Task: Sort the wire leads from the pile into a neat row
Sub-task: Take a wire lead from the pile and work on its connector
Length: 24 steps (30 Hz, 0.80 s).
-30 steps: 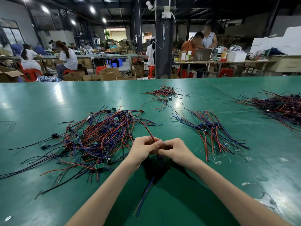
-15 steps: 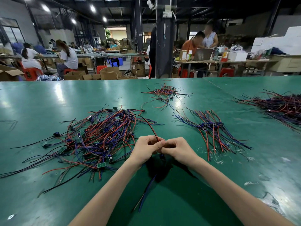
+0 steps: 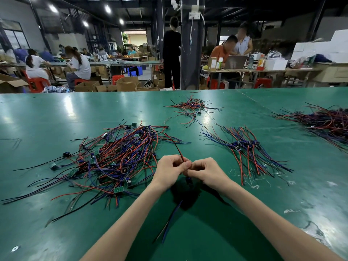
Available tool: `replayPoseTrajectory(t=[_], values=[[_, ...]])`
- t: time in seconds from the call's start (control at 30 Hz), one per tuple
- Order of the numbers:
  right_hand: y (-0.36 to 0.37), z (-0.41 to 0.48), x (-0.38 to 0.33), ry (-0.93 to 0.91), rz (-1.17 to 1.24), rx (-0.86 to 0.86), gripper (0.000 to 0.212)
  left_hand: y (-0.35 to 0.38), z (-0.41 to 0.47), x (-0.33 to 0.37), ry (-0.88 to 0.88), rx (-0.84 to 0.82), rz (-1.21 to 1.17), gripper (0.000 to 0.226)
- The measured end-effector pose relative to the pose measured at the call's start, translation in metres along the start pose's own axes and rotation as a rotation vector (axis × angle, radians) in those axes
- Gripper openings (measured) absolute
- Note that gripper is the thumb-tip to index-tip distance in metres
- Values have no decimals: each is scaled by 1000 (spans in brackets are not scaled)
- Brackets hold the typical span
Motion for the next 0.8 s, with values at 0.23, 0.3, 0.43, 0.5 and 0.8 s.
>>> replayPoseTrajectory(t=[0.23,0.3,0.43,0.5,0.8], values=[[0,2,-1,-5,-48,11,23,-6,-1,6,49,56,111,8],[-1,3,-1,-11,-62,13,24,-6,-2,8,54,63,119,8],[-3,4,-1,-14,-57,26,26,-5,-2,10,61,75,136,9],[-3,4,-1,-11,-62,25,25,-7,-1,10,57,90,143,10],[10,-3,-7,0,-45,-56,18,-51,9,1,-26,310,131,24]])
Point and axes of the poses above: each hand's wrist, its own z-axis towards the middle knuckle, its own y-axis out of the palm, x = y × z, the point moved 7 cm from there along z, towards the middle knuckle, and after that the axes turned 5 degrees about x, right-handed, at the moved point
